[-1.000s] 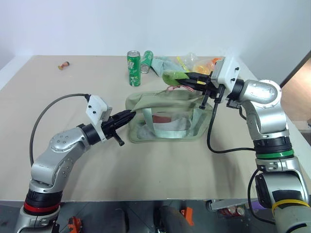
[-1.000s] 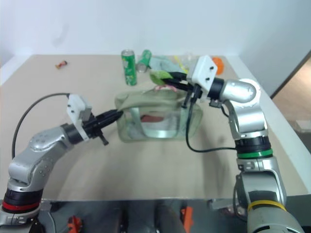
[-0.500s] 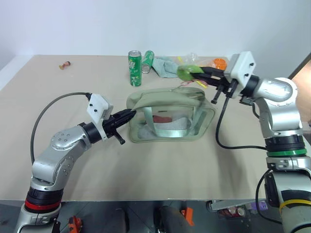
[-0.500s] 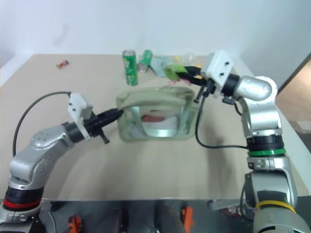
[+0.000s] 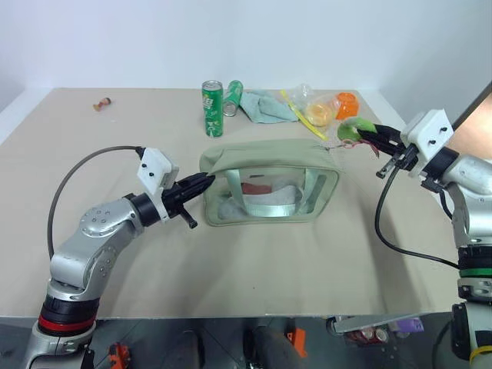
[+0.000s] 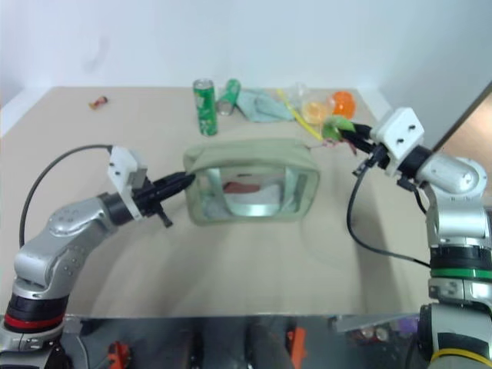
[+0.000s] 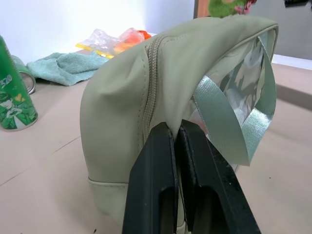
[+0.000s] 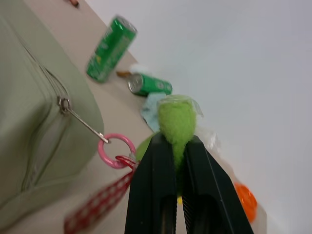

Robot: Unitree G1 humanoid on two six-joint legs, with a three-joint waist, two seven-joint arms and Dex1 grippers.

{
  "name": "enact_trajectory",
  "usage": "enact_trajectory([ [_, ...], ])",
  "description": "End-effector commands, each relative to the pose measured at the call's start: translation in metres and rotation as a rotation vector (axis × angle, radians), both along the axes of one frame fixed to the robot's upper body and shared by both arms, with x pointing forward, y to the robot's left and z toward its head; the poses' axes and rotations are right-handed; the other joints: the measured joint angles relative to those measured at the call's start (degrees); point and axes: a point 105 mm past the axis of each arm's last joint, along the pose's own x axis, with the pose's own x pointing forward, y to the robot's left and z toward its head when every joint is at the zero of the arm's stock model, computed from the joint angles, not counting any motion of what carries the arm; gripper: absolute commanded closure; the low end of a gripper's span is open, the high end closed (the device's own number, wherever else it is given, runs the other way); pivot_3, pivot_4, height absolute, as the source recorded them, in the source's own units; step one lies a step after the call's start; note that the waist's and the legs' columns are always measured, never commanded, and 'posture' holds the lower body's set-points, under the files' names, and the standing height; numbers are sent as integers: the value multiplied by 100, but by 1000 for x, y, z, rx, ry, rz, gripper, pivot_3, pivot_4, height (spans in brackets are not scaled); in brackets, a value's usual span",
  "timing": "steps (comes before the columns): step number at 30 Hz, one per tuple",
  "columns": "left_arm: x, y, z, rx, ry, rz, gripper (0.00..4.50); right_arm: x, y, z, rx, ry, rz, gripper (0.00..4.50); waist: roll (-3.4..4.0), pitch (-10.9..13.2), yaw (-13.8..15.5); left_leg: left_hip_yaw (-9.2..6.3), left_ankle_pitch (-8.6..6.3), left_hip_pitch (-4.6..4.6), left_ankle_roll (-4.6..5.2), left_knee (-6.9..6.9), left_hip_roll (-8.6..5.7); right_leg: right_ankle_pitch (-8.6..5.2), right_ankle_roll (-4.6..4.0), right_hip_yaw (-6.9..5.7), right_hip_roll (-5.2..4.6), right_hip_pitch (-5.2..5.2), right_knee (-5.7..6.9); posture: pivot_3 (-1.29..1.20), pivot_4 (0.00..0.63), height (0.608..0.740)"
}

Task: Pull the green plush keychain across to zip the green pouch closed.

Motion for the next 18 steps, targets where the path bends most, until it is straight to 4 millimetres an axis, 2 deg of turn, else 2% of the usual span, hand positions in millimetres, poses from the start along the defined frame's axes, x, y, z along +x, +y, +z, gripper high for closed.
enact_trajectory([
  [1, 1, 3, 3, 21, -18, 9, 4500, -6, -35, 19, -15, -95, -160, 4487, 0, 0, 1, 0, 1, 0, 1, 0, -2, 0, 0, -1, -1, 0, 0, 0, 150, 740],
  [4, 0, 3, 4, 22, -21, 10, 4500, -9, -46, -2, -29, -61, -227, 4487, 0, 0, 3, 1, 1, -1, 2, 0, -5, -1, 3, -3, -4, 2, -1, 0, 150, 740],
  [7, 0, 2, 4, 22, -23, 8, 4500, -10, -43, -19, -11, -35, -238, 4487, 0, 0, 2, -2, 1, 0, 2, -1, -5, -1, 4, 1, -6, 1, -1, 0, 150, 740],
  [9, 0, 2, 4, 21, -25, 8, 4500, -10, -36, -38, 1, 6, -237, 4487, 1, 0, -2, -2, 1, 2, 2, -1, -4, -1, 5, 4, -5, 1, 1, 0, 150, 740],
  [12, 1, 1, 5, 18, -28, 8, 4500, -15, -17, -78, 9, 97, -202, 4487, -2, -2, -2, -3, 1, 8, 1, 0, 0, -1, 5, -2, -1, 8, 0, 0, 150, 740],
  [16, 0, -1, 5, 14, -31, 7, 4500, -19, 5, -108, 32, 169, -161, 4487, 3, -2, -4, -4, 2, 13, 1, 0, 0, 0, 5, 4, 0, 7, 4, 0, 150, 740],
  [18, 0, -2, 5, 13, -32, 7, 4500, -20, 13, -116, 37, 186, -142, 4487, 3, -2, -4, -3, 2, 15, 2, 0, 0, 1, 6, 6, 0, 8, 4, 0, 150, 740],
])
